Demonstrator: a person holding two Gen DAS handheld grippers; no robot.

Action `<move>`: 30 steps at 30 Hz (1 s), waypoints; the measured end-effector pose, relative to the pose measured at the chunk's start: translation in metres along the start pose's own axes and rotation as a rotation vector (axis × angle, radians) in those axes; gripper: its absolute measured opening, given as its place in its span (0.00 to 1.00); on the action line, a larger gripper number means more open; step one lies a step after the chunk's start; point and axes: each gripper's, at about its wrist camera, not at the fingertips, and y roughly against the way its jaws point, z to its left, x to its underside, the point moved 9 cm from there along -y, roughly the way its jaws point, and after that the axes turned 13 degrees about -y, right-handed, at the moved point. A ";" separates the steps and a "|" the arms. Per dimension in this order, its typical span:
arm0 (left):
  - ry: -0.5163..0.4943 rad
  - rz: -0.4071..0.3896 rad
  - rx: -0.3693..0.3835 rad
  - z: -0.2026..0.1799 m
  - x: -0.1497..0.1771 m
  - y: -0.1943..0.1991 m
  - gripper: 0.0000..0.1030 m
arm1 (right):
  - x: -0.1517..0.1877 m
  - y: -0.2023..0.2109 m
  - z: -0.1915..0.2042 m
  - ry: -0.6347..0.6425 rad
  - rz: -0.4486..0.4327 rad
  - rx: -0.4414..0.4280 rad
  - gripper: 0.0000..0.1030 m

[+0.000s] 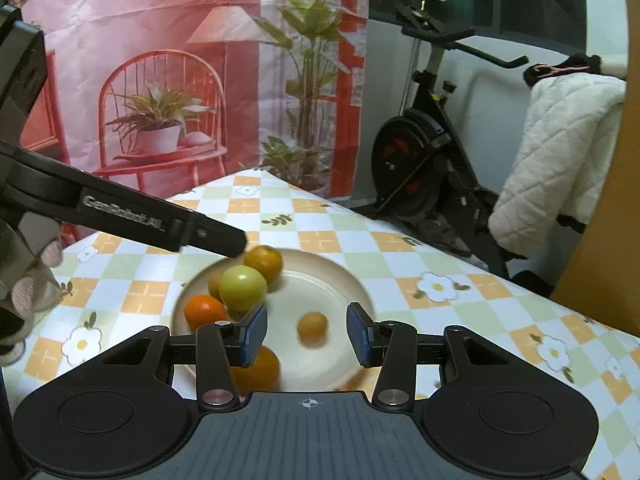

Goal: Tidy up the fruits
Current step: 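Move the left tool to the green apple beside the plate, then close the left gripper on the green apple and lift it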

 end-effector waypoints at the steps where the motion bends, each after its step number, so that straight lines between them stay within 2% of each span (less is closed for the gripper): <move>1: -0.004 0.002 0.004 -0.003 0.001 0.000 0.46 | 0.003 0.003 -0.004 -0.005 -0.001 0.003 0.40; 7: -0.011 0.023 0.046 -0.026 0.013 -0.003 0.45 | 0.027 0.017 -0.023 -0.026 0.015 0.009 0.40; 17: -0.015 0.101 0.131 -0.055 0.038 -0.025 0.35 | 0.060 0.009 -0.021 -0.007 0.081 -0.025 0.40; 30: -0.030 0.138 0.183 -0.068 0.041 -0.049 0.32 | 0.068 -0.013 -0.023 -0.023 0.135 -0.043 0.38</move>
